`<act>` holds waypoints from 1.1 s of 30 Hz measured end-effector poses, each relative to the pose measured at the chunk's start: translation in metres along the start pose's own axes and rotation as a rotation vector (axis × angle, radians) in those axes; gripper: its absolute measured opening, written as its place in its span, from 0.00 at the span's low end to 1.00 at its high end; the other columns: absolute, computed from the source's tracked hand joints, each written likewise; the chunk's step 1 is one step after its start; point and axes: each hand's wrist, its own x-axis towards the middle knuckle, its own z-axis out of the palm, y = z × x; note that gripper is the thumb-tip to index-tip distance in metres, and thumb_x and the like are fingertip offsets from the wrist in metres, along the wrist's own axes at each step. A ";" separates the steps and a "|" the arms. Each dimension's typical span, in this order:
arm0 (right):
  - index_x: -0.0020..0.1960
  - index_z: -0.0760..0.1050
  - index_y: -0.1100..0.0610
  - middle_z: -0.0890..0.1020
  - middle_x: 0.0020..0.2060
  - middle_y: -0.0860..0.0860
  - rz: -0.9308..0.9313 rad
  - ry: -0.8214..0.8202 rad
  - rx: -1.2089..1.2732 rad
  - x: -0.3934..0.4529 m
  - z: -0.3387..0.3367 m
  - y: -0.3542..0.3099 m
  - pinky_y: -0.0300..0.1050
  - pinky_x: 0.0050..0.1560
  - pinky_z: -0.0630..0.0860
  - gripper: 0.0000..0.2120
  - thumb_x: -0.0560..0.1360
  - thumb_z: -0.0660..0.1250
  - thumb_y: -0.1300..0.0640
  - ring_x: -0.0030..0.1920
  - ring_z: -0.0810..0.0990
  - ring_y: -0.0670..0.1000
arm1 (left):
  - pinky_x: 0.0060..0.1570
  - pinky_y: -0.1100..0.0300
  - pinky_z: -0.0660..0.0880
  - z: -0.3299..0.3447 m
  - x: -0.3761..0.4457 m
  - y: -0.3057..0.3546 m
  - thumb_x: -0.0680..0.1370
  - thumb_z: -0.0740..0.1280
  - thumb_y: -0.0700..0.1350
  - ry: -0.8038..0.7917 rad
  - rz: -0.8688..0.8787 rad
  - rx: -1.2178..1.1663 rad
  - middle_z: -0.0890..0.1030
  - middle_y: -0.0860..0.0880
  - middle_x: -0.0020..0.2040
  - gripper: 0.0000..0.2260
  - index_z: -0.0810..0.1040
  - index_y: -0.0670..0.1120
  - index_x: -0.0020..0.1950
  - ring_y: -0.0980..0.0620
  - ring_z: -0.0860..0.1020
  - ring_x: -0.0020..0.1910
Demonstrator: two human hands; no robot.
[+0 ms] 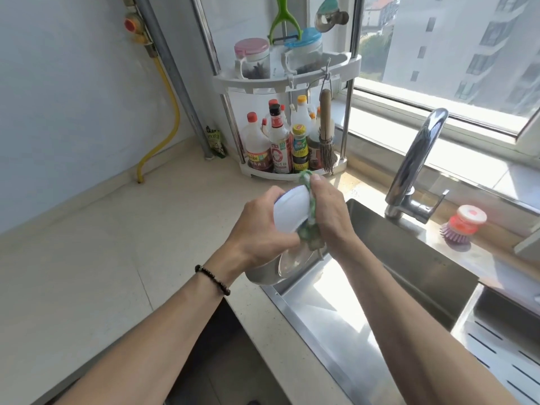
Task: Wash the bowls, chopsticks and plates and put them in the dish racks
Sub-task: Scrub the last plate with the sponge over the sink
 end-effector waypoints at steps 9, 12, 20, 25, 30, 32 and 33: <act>0.33 0.74 0.57 0.75 0.26 0.50 0.151 -0.024 -0.048 0.005 -0.022 0.000 0.46 0.36 0.68 0.18 0.79 0.62 0.52 0.32 0.72 0.52 | 0.42 0.60 0.79 -0.016 -0.011 -0.008 0.62 0.79 0.45 -0.216 -0.134 -0.264 0.84 0.52 0.47 0.22 0.77 0.52 0.54 0.53 0.83 0.45; 0.36 0.73 0.61 0.75 0.30 0.54 -0.012 -0.175 -0.215 0.004 -0.014 -0.008 0.49 0.37 0.70 0.19 0.80 0.60 0.50 0.33 0.73 0.52 | 0.39 0.60 0.77 -0.016 0.006 -0.003 0.64 0.79 0.39 -0.290 -0.128 -0.018 0.81 0.52 0.44 0.20 0.75 0.54 0.48 0.52 0.80 0.41; 0.58 0.72 0.54 0.76 0.53 0.51 -0.107 -0.180 -0.193 0.000 0.000 0.005 0.48 0.56 0.68 0.16 0.86 0.49 0.47 0.55 0.74 0.51 | 0.39 0.55 0.78 0.002 -0.001 -0.012 0.64 0.78 0.39 -0.019 -0.129 -0.042 0.79 0.49 0.47 0.22 0.75 0.48 0.53 0.47 0.79 0.45; 0.75 0.62 0.54 0.69 0.71 0.54 -0.123 -0.236 -0.230 -0.009 0.015 0.010 0.49 0.71 0.65 0.22 0.85 0.50 0.44 0.70 0.69 0.51 | 0.36 0.59 0.75 0.001 -0.002 -0.012 0.64 0.80 0.41 0.023 -0.141 0.005 0.79 0.51 0.45 0.22 0.73 0.48 0.51 0.51 0.79 0.42; 0.52 0.75 0.55 0.79 0.49 0.56 0.053 -0.087 -0.037 -0.002 0.012 0.017 0.47 0.53 0.75 0.20 0.83 0.51 0.43 0.52 0.78 0.56 | 0.38 0.54 0.77 0.000 -0.007 -0.013 0.62 0.77 0.44 0.028 -0.104 0.008 0.79 0.49 0.47 0.22 0.74 0.48 0.52 0.47 0.78 0.44; 0.54 0.76 0.58 0.77 0.52 0.56 -0.114 -0.102 -0.163 -0.010 0.026 0.011 0.43 0.56 0.71 0.17 0.85 0.52 0.50 0.56 0.74 0.54 | 0.36 0.61 0.74 0.002 -0.006 -0.014 0.64 0.80 0.42 0.024 -0.106 0.039 0.79 0.50 0.46 0.22 0.73 0.48 0.52 0.50 0.78 0.42; 0.55 0.77 0.59 0.78 0.53 0.56 -0.179 -0.113 -0.176 -0.013 0.028 0.011 0.45 0.59 0.69 0.17 0.84 0.53 0.50 0.57 0.74 0.53 | 0.36 0.62 0.73 0.002 -0.007 -0.015 0.64 0.80 0.41 0.019 -0.098 0.052 0.79 0.51 0.46 0.22 0.74 0.48 0.53 0.51 0.78 0.42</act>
